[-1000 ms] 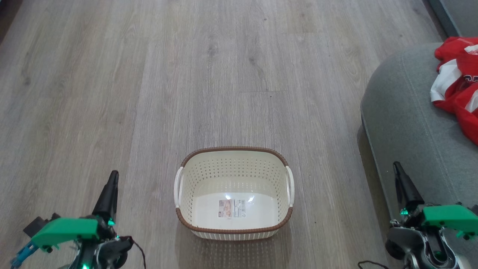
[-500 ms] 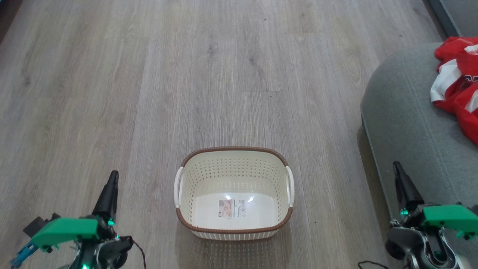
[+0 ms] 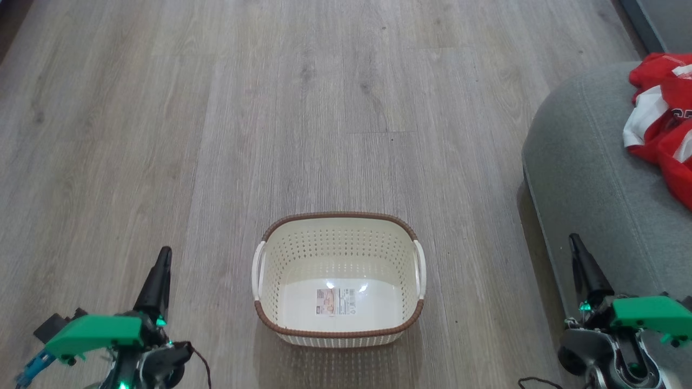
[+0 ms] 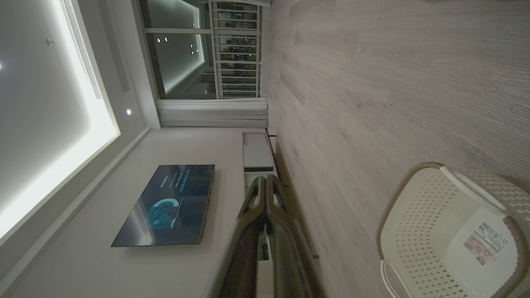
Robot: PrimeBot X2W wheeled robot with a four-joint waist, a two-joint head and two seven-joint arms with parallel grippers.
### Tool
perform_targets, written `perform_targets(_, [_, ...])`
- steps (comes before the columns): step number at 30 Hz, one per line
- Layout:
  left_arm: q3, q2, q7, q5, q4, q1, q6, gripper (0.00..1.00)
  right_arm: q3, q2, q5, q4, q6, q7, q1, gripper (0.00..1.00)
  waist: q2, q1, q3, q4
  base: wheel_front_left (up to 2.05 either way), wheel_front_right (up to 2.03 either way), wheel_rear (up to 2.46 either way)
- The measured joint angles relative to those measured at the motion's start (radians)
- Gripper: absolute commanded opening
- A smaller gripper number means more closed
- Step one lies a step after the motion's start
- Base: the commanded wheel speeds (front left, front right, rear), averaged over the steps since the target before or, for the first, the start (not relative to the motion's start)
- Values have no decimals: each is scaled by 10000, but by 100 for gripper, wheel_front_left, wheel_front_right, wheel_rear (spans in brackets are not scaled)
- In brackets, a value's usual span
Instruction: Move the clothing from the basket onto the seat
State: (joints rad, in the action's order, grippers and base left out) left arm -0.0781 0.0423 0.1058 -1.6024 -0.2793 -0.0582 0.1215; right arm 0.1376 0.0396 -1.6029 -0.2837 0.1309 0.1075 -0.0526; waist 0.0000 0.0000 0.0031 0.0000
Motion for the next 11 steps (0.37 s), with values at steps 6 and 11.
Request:
perform_targets(6, [0,0,0,0,0,0,0,0,0,0,0,0,0,0,0,0,0,0,0,0,0,0,0])
perform_targets(11, [0,0,0,0,0,0,0,0,0,0,0,0,0,0,0,0,0,0,0,0,0,0,0])
